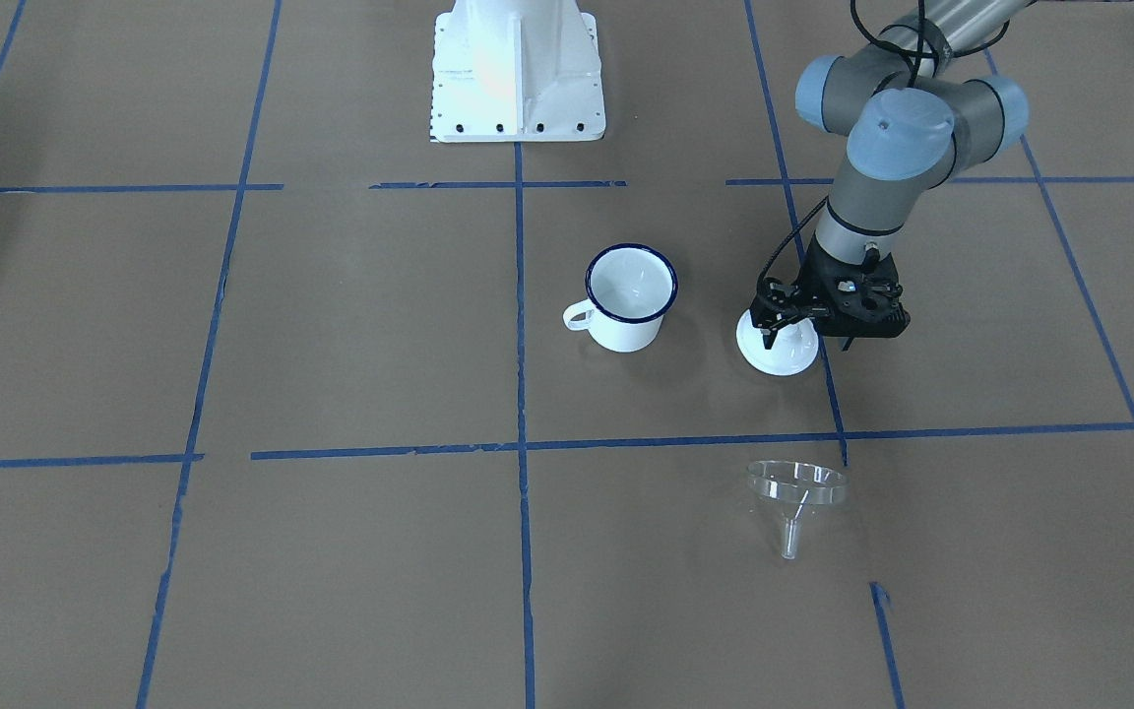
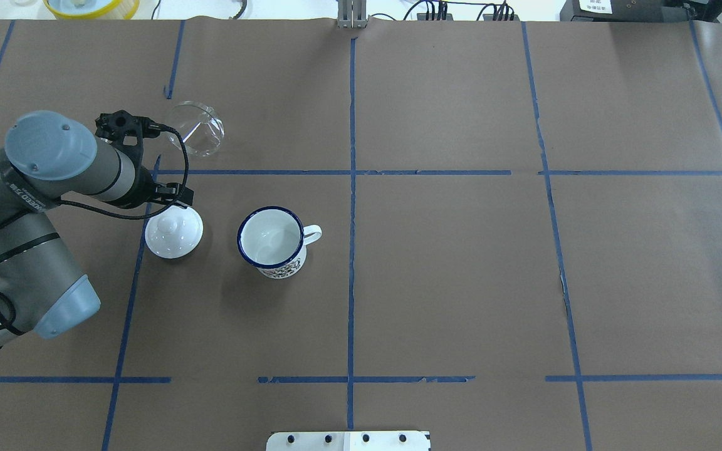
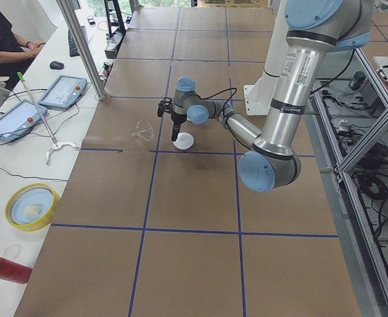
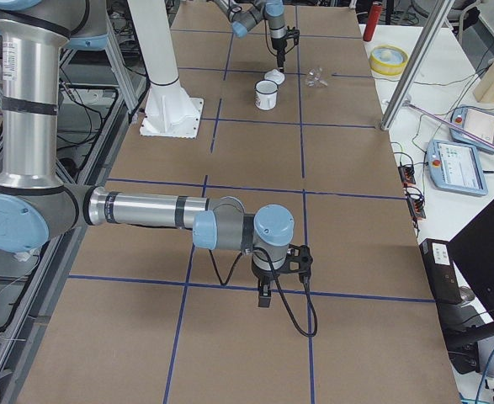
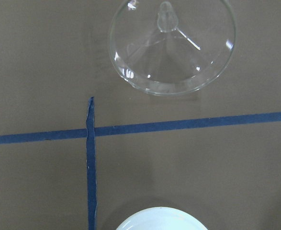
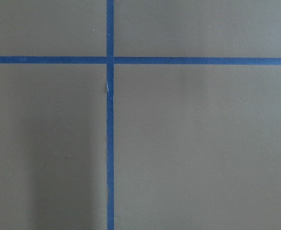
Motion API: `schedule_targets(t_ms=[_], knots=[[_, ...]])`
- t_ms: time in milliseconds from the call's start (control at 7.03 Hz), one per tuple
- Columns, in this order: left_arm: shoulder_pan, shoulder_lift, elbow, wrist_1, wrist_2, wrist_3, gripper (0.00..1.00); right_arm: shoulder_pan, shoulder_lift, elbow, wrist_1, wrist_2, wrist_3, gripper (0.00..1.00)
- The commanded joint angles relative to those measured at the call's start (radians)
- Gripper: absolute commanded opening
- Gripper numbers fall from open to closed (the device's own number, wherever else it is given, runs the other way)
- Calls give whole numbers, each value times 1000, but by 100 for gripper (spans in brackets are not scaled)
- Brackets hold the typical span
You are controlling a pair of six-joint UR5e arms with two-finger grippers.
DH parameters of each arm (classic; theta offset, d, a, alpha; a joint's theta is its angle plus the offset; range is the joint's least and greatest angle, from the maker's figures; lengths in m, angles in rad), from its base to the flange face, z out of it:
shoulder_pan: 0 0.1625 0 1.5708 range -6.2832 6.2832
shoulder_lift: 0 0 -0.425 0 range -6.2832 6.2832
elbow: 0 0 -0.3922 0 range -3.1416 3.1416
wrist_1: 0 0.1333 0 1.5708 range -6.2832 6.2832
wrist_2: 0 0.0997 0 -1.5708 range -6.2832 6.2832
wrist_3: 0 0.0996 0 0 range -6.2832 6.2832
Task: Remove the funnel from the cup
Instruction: 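Move the left gripper above the white round lid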
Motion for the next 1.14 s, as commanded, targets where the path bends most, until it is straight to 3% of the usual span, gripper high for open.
schedule_targets(t_ms=[0,142,995], knots=[[1,5,-2,10,-12,0,100,0,-1,0,0,0,0,100],[1,7,4,9,-64,0,100,0,-1,0,0,0,0,100],[2,2,13,3,-68,-1,75,0,-1,0,0,0,0,100]])
